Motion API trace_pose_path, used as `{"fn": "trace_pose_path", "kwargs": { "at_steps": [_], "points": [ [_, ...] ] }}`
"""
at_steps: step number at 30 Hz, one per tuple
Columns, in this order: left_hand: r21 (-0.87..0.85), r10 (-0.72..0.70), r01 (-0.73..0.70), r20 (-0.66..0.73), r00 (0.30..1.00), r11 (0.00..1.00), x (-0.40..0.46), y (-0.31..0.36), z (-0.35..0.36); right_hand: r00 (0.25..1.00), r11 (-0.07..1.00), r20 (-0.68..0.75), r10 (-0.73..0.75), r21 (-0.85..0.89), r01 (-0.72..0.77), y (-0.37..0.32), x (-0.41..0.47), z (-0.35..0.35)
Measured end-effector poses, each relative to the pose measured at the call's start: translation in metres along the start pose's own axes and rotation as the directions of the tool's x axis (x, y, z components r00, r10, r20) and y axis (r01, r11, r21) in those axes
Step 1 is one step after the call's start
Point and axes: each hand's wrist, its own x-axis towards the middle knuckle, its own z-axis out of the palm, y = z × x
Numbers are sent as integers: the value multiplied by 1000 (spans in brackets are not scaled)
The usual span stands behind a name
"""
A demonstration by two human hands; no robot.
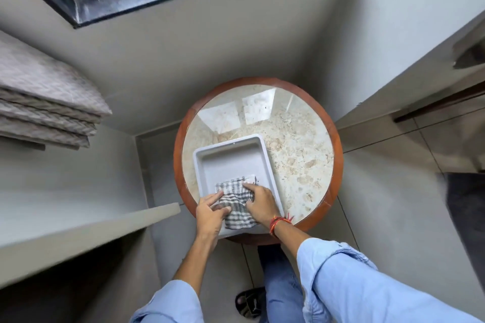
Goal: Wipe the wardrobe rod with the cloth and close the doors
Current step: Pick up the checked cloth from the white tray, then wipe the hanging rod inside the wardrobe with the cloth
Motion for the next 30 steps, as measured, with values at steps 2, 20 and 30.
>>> {"fn": "trace_pose_path", "kwargs": {
  "at_steps": [2, 20, 30],
  "points": [
    [26, 49, -49, 0, 999, 998, -26, 1, -18, 1000, 1000, 12, -15, -25, 16, -10, -27, 0],
    [-16, 218, -389, -808, 547, 921, -455, -52, -417, 344, 391, 474, -810, 2, 920, -281, -424, 218],
    [317, 252, -463, -947, -198, 828, -771, 2, -577, -514, -344, 266, -815, 492, 800, -481, -750, 280]
  ]
}}
